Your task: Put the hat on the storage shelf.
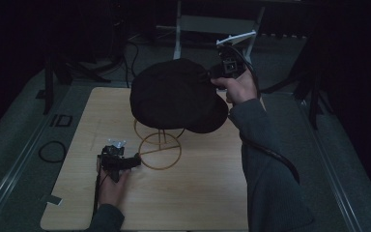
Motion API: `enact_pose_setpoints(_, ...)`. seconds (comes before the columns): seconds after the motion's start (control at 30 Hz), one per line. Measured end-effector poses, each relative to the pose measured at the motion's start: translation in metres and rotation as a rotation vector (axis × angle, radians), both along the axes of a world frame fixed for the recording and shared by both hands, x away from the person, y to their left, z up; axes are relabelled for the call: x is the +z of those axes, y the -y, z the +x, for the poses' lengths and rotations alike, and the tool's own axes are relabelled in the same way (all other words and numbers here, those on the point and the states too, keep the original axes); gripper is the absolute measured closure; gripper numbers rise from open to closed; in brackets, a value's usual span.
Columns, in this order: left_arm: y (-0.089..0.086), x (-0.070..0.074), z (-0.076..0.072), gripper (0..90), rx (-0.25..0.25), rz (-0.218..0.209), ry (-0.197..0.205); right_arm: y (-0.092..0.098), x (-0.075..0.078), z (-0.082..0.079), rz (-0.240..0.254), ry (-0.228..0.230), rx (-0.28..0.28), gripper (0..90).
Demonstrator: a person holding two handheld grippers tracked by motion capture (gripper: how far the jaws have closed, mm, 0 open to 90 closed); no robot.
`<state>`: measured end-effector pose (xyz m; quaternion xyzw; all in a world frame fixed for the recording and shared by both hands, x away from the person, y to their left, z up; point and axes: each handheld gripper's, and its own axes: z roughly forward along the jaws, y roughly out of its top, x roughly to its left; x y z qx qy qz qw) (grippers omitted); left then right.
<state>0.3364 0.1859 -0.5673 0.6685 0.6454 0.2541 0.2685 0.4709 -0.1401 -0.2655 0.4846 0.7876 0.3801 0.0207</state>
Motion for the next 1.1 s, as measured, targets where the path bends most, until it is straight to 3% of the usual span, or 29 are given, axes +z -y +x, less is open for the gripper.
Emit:
enact_pose_setpoints(0.6,0.000,0.000,0.000,1.2,0.001,0.000,0.003,-0.023,-0.003,0.001,0.002,0.000,0.021,73.2)
enact_pose_setpoints(1.1,0.000,0.000,0.000,1.2,0.000,-0.001,0.000,-0.037,-0.018,0.005,-0.030,-0.015,0.030,72.9)
